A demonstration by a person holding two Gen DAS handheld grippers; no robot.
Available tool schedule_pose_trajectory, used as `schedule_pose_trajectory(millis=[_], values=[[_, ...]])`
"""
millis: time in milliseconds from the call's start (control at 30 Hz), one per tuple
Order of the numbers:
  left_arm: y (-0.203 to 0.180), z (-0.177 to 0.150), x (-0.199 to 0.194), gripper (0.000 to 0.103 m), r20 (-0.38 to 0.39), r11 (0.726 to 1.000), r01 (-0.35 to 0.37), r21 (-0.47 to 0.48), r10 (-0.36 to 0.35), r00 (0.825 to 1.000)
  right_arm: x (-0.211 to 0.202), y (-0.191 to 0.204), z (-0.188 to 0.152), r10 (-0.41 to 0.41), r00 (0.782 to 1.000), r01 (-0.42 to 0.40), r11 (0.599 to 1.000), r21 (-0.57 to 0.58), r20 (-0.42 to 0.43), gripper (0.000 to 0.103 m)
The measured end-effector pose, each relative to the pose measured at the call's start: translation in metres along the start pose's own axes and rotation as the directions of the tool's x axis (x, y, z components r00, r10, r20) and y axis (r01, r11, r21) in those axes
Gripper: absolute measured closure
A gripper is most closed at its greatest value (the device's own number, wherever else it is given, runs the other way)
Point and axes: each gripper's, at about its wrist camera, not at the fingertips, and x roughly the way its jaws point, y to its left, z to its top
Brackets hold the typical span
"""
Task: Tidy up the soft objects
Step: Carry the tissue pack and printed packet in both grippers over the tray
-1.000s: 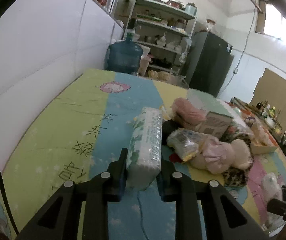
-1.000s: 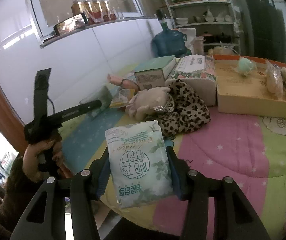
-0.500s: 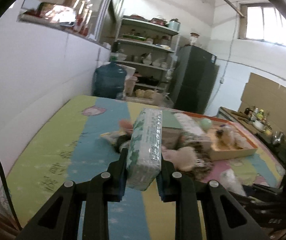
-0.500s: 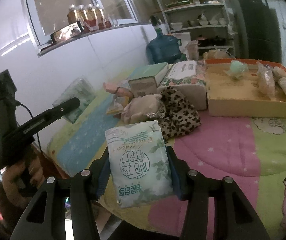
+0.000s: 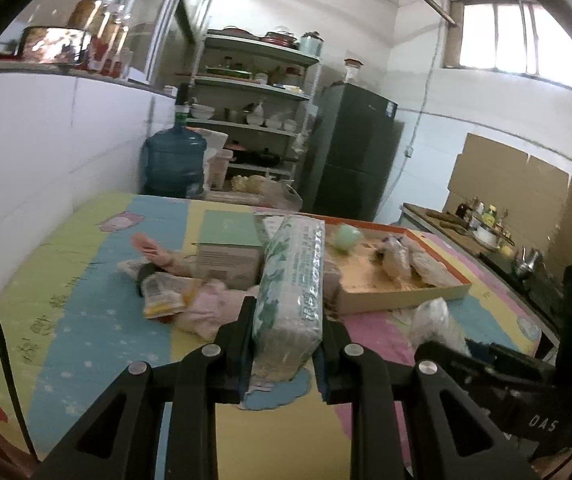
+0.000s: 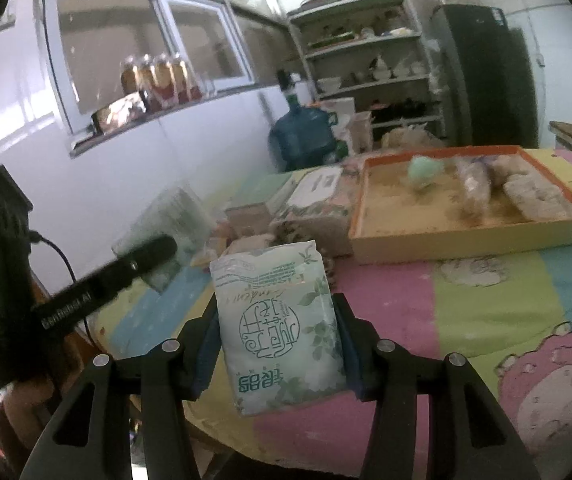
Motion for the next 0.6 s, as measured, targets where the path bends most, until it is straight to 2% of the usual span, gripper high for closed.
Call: schedule_pose_trajectory(millis=[600], values=[[-0.066,-0.001,0.020,0.078,0.004,0.998,0.012,0.062,-0.012,1.000,-0.050,-0.049,0.006,-0.078,0.989,0.070,0.995,0.068,0.126,0.050]])
